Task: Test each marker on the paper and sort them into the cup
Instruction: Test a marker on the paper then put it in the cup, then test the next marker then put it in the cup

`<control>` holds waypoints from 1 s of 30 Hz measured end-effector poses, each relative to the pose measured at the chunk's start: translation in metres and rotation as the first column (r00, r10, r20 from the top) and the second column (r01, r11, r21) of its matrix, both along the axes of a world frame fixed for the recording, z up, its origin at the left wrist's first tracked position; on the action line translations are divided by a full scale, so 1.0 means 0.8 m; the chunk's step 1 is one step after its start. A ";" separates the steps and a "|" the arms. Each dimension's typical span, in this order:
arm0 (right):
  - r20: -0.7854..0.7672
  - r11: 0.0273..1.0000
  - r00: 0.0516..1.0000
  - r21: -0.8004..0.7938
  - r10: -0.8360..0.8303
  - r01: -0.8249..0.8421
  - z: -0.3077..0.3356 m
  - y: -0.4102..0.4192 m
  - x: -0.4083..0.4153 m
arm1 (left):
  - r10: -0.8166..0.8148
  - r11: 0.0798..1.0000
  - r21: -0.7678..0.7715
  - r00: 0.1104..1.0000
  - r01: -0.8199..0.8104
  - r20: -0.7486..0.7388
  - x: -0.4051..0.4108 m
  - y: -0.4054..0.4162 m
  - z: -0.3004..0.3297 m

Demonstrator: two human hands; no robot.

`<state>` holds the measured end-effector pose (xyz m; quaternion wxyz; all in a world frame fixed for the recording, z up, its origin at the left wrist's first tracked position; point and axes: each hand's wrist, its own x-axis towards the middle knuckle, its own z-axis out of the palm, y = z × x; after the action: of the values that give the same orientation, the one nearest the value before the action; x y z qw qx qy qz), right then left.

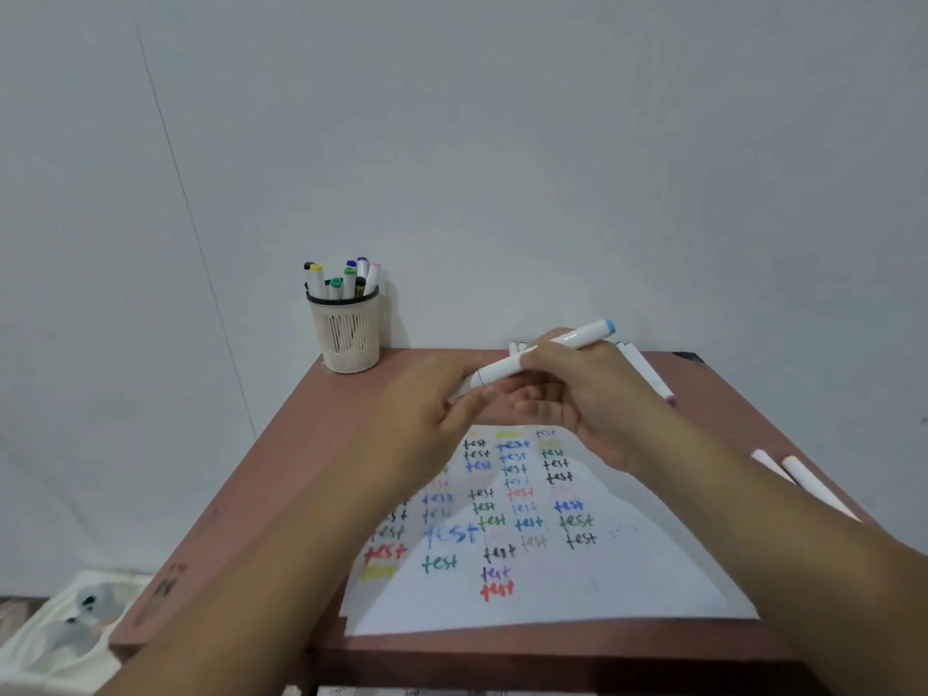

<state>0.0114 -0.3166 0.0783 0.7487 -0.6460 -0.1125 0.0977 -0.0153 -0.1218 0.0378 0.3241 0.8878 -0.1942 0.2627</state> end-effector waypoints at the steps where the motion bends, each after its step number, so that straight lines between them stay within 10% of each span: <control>1: 0.034 1.000 0.999 -0.014 -0.003 0.004 -0.002 -0.006 -0.011 | -0.002 1.000 0.015 1.000 0.002 -0.009 -0.007 -0.010 0.002; 18: -0.094 0.927 0.946 0.189 -0.312 0.324 -0.048 -0.084 -0.097 | -0.040 0.997 -0.078 0.957 0.019 -0.288 -0.089 -0.065 -0.031; 30: 0.116 0.970 0.975 -0.129 -0.192 0.206 -0.088 -0.096 -0.109 | 0.113 0.993 0.021 0.926 -0.113 -0.359 -0.092 -0.068 -0.048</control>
<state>-0.0757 -0.3938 0.0082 0.7007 -0.7091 -0.0782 -0.0036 -0.0892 -0.1761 -0.0005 0.3384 0.9306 -0.0801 0.1141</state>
